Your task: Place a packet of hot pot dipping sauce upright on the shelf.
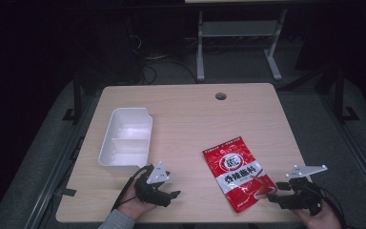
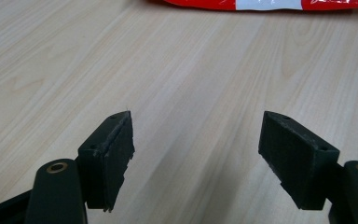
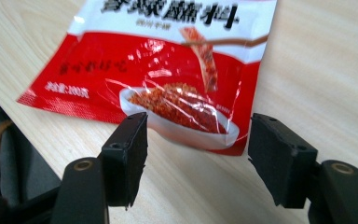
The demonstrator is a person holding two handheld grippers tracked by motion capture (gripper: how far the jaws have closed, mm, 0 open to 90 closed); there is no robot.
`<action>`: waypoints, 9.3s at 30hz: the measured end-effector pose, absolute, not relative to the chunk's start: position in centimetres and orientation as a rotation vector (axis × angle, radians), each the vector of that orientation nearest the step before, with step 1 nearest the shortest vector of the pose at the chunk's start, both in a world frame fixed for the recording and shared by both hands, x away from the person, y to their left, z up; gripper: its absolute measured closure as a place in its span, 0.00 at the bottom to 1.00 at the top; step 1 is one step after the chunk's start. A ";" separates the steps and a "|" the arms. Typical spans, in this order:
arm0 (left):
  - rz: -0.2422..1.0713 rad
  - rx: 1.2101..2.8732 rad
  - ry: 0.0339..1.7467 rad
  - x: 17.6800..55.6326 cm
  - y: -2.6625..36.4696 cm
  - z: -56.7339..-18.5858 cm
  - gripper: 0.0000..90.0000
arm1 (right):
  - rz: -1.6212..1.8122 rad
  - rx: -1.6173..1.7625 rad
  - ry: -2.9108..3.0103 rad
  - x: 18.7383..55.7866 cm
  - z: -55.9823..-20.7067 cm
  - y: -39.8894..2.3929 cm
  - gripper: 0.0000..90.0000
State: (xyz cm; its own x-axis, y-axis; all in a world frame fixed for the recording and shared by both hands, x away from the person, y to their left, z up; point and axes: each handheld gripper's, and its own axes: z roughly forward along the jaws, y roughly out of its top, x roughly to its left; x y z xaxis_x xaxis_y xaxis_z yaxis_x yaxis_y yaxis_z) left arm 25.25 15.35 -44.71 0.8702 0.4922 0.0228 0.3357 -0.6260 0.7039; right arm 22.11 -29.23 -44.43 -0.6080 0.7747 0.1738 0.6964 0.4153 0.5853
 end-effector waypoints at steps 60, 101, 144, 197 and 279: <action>0.156 2.421 0.836 37.7 1.8 -44.3 0.51 | 0.831 1.179 2.677 25.4 -44.0 -22.9 0.99; 0.009 2.453 0.738 36.9 1.5 -44.7 0.89 | 0.885 1.207 2.668 25.4 -44.2 -23.3 0.99; 0.145 2.370 0.467 31.9 2.3 -37.7 0.99 | 1.007 1.199 2.695 32.8 -40.4 -26.9 0.45; 0.200 2.302 0.479 30.0 6.3 -38.0 0.60 | 1.026 1.016 2.895 32.8 -36.1 -27.4 1.00; 0.215 2.329 0.437 23.1 14.5 -43.7 0.38 | 1.451 1.014 2.766 36.5 -25.4 -8.2 1.00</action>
